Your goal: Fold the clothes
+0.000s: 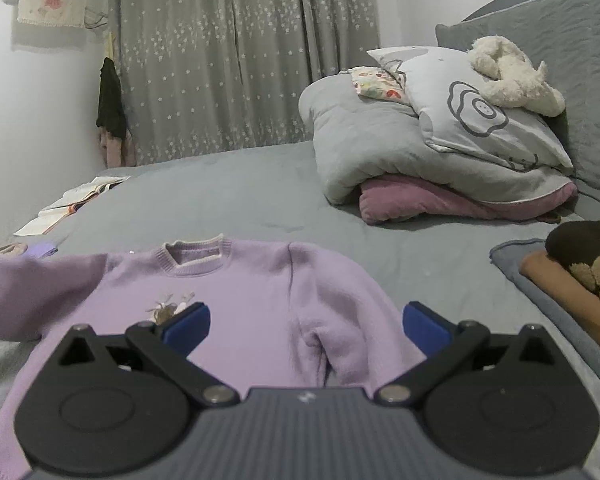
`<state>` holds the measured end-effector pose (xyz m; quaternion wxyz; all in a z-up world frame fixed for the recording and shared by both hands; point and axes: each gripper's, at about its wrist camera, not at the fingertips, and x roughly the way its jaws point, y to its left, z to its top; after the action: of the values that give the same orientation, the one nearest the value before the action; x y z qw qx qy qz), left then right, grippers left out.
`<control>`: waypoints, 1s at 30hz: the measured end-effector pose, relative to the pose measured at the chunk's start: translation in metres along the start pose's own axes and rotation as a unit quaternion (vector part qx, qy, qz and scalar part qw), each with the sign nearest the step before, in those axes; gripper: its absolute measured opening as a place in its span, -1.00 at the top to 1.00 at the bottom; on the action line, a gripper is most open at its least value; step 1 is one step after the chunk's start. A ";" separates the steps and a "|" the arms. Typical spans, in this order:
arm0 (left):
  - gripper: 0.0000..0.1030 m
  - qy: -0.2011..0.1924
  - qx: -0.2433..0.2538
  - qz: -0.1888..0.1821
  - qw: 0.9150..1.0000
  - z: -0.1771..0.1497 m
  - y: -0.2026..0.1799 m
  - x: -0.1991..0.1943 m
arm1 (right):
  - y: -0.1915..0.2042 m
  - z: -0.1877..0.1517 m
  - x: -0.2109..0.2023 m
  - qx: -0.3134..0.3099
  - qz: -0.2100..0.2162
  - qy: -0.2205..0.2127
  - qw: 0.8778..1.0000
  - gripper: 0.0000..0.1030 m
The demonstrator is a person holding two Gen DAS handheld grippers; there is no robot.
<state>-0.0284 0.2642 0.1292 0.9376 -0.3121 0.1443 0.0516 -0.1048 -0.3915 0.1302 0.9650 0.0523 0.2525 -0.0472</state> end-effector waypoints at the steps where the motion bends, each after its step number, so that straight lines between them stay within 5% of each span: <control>1: 0.85 0.001 -0.013 0.006 1.000 0.003 0.010 0.007 | 0.000 0.000 0.000 0.001 -0.001 0.000 1.000 -1.00; 8: 0.85 0.009 -0.075 0.063 0.995 0.002 0.052 0.045 | 0.010 0.003 0.006 -0.001 -0.007 0.002 1.000 -1.00; 20: 0.82 -0.043 -0.134 0.113 0.984 0.007 0.086 0.030 | 0.009 0.004 0.009 0.001 -0.009 0.006 1.000 -1.00; 22: 0.66 -0.025 -0.124 0.092 0.988 0.003 0.078 0.026 | 0.009 0.004 0.009 0.001 -0.009 0.007 1.000 -1.00; 24: 0.26 -0.004 -0.110 0.069 0.991 -0.001 0.069 0.024 | 0.009 0.005 0.010 0.002 -0.010 0.007 1.000 -1.00; 26: -0.06 0.059 -0.056 0.043 0.996 -0.020 0.037 0.022 | 0.010 0.004 0.010 0.000 -0.008 0.008 1.000 -1.00; 30: -0.36 0.177 0.025 -0.011 0.984 -0.076 -0.025 0.009 | 0.014 0.001 0.011 -0.004 -0.005 0.013 1.000 -1.00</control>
<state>-0.0328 0.1991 0.0828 0.9053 -0.2943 0.3057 -0.0181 -0.0929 -0.3787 0.1265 0.9616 0.0476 0.2655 -0.0499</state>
